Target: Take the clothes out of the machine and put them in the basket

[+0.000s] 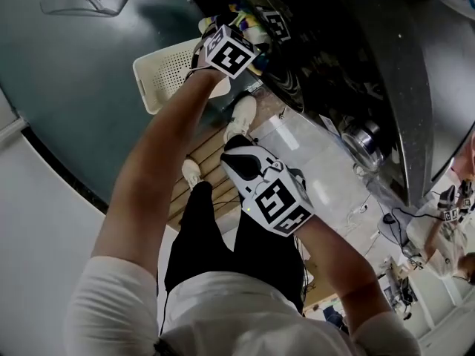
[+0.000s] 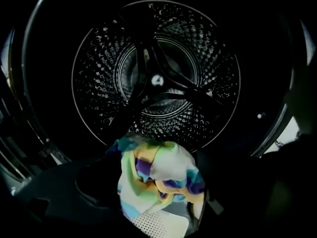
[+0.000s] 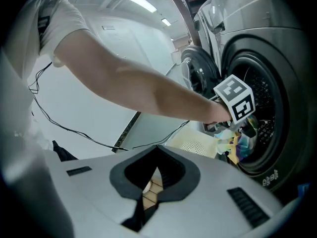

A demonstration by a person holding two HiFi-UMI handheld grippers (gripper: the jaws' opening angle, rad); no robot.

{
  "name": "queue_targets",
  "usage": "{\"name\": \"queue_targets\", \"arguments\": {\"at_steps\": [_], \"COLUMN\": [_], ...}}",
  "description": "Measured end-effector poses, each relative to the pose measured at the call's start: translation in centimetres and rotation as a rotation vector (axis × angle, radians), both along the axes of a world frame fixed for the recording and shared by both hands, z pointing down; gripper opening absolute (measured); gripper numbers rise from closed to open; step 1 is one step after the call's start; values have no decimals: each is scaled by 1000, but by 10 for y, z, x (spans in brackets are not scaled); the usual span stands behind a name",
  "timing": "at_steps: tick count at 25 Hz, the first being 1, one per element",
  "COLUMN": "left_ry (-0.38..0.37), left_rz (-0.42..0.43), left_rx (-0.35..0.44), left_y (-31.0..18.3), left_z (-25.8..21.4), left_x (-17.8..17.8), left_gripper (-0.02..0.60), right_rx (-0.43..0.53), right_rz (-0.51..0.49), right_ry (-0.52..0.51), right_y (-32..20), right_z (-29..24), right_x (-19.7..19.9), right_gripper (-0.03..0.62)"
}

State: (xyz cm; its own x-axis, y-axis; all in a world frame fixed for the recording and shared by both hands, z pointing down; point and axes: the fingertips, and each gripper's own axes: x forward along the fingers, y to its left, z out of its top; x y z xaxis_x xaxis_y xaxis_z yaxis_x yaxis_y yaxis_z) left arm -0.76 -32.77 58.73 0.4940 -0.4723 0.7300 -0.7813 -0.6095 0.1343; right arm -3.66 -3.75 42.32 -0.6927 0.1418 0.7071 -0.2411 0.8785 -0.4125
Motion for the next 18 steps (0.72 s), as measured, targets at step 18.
{"name": "queue_targets", "arguments": {"at_steps": [18], "left_ry": [-149], "left_rz": [63], "left_rx": [-134], "left_y": [-14], "left_z": [98], "left_x": [14], "left_gripper": [468], "right_rx": [-42], "right_rz": [8], "right_ry": [28], "right_y": [1], "right_z": [24], "right_x": [18], "right_gripper": [3]}}
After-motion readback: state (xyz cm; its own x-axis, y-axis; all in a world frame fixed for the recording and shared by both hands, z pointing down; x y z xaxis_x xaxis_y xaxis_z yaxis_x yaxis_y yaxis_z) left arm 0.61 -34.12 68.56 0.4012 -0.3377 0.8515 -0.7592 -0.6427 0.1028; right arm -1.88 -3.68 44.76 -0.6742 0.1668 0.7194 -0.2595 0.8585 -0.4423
